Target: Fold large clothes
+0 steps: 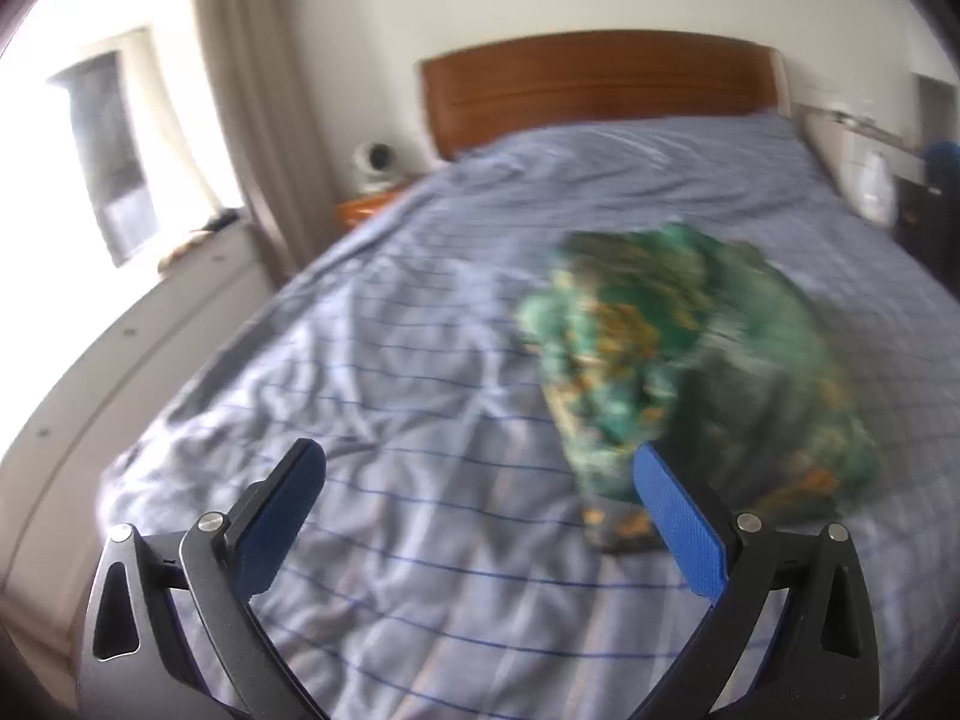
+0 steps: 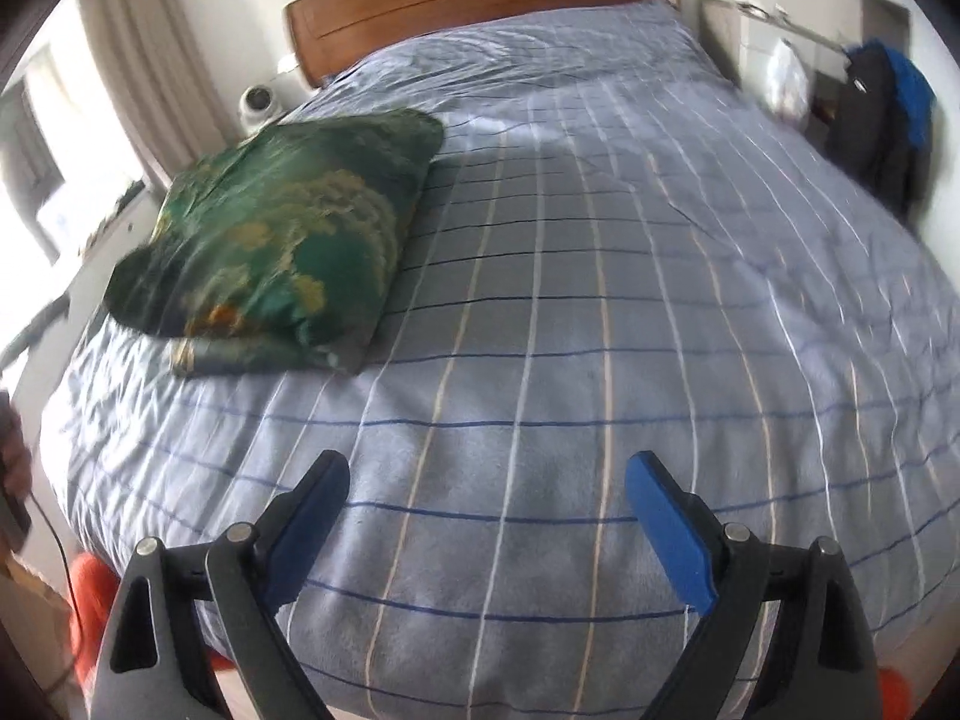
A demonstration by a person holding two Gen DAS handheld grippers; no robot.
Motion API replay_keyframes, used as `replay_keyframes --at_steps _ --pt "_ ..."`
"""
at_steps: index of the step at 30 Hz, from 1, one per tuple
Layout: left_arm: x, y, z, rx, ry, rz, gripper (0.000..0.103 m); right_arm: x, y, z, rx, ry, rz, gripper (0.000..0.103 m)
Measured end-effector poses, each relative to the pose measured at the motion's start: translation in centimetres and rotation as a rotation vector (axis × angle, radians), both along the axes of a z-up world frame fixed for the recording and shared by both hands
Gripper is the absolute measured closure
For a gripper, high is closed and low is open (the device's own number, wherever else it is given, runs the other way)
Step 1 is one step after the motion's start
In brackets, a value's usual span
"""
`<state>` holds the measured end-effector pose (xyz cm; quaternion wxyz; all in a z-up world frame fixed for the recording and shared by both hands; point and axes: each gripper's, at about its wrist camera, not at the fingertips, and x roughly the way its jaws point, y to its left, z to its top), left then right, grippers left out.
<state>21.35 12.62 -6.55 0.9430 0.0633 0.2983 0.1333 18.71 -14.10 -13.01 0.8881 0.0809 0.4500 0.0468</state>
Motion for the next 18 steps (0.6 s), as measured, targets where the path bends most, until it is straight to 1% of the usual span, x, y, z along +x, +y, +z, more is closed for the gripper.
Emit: replay_keyframes --at_steps 1,2,3,5,6,7,8,9,10,11,13,14,16,18 --pt "0.0 0.6 0.1 -0.009 -0.019 0.012 0.0 -0.1 0.4 0.3 -0.001 -0.015 0.027 0.01" --pt "0.1 1.2 0.2 -0.045 -0.018 -0.01 0.0 -0.2 0.7 0.5 -0.001 -0.031 0.037 0.011" --pt "0.5 1.8 0.3 -0.104 -0.003 -0.056 0.0 -0.5 0.7 1.3 0.003 -0.075 0.039 0.011" --pt "2.3 3.4 0.5 -0.269 0.065 -0.163 0.0 -0.7 0.3 2.6 0.036 -0.182 0.023 0.01" --pt "3.5 4.1 0.5 -0.347 0.099 -0.201 0.0 -0.3 -0.1 3.4 0.067 -0.234 0.025 0.006" --pt "5.1 4.7 0.3 -0.438 0.142 -0.248 0.0 0.3 -0.3 3.7 0.1 -0.26 0.043 0.002" --pt "7.1 5.4 -0.2 -0.528 0.195 -0.299 0.0 1.4 -0.3 3.8 0.143 -0.269 0.077 0.0" --pt "9.1 5.9 -0.9 -0.602 0.245 -0.325 0.0 3.1 -0.3 3.4 0.196 -0.241 0.125 0.0" --pt "10.6 6.1 -1.6 -0.645 0.28 -0.321 0.0 5.1 -0.1 2.6 0.231 -0.182 0.149 0.0" --pt "12.3 6.3 -2.5 -0.684 0.32 -0.311 0.0 6.3 0.0 2.1 0.252 -0.151 0.153 0.0" --pt "15.5 6.3 -4.8 -0.722 0.394 -0.285 0.0 9.7 -0.1 0.6 0.371 -0.103 0.155 0.0" --pt "16.6 6.2 -5.7 -0.723 0.417 -0.274 0.0 10.8 0.0 0.1 0.418 -0.084 0.16 0.0" --pt "18.6 5.6 -7.4 -0.708 0.463 -0.264 0.001 14.5 -0.1 -1.5 0.55 -0.014 0.145 0.0" --pt "20.2 5.0 -9.1 -0.711 0.496 -0.263 0.0 17.6 0.4 -2.9 0.64 0.038 0.141 0.0"
